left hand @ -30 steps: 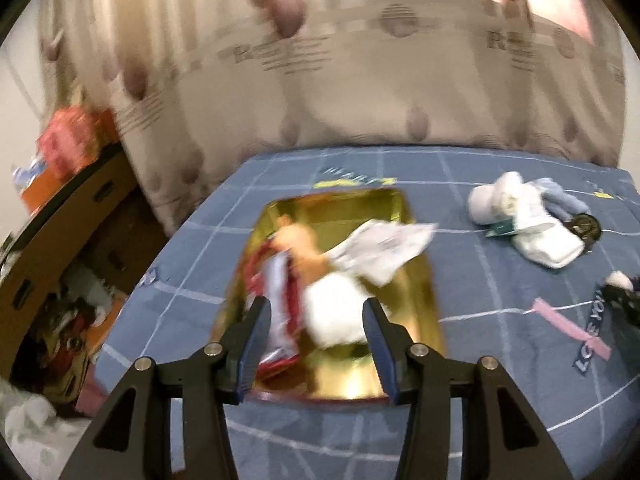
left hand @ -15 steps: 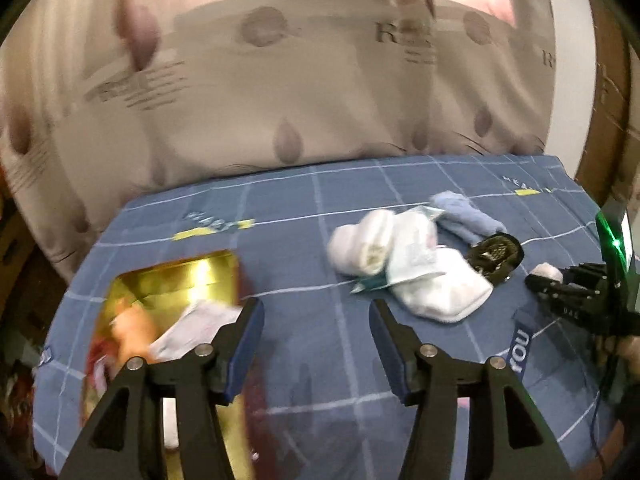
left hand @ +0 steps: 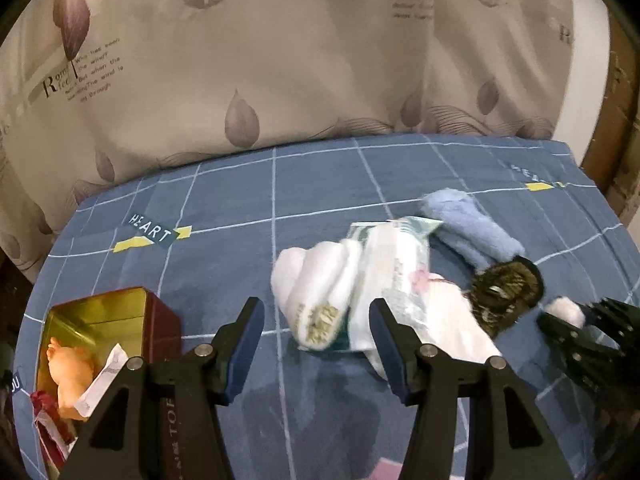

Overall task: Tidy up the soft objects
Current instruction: 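Grasp the white socks with the left tool while the right tool holds the cotton ball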

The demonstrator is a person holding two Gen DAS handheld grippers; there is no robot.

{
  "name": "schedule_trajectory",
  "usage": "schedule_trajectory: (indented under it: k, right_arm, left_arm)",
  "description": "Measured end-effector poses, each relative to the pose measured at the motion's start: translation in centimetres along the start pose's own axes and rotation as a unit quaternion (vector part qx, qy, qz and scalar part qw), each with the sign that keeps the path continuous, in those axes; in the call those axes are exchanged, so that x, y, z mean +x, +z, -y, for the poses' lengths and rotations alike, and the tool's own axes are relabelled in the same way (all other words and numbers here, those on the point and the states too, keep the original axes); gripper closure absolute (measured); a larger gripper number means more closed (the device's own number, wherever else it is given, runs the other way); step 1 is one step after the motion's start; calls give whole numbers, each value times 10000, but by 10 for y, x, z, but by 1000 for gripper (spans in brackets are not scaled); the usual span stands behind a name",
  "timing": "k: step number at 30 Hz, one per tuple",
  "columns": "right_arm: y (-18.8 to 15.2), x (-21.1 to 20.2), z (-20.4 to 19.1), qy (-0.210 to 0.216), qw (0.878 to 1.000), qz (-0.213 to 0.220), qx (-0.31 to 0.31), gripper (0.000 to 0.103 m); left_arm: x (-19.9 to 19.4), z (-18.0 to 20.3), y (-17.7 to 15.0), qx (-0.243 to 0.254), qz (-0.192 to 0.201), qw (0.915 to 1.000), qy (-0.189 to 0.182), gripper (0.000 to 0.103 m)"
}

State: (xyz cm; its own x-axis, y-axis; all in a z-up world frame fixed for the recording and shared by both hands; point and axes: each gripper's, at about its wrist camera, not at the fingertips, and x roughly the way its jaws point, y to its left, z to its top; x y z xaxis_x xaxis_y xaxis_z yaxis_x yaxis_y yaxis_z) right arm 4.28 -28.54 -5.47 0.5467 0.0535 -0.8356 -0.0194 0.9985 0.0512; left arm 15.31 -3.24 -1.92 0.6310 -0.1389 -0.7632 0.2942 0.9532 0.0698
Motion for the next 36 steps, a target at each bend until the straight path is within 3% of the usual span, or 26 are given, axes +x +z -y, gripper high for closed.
schedule_trajectory:
  k: [8, 10, 12, 13, 16, 36]
  right_arm:
    - [0, 0, 2, 68, 10000, 4, 41, 74]
    - [0, 1, 2, 86, 9999, 4, 53, 74]
    - [0, 0, 2, 71, 10000, 2, 44, 74]
    - [0, 0, 2, 69, 10000, 3, 43, 74]
    - [1, 0, 2, 76, 10000, 3, 50, 74]
    - [1, 0, 2, 70, 10000, 2, 40, 74]
  left_arm:
    - [24, -11, 9, -262, -245, 9993, -48, 47]
    - [24, -16, 10, -446, -236, 9985, -202, 47]
    - [20, -19, 10, -580, -128, 9979, -266, 57]
    - [17, -21, 10, -617, -59, 9978, -229, 76]
    - [17, -23, 12, -657, -155, 9975, -217, 83]
    - [-43, -31, 20, -474, 250, 9980, -350, 85]
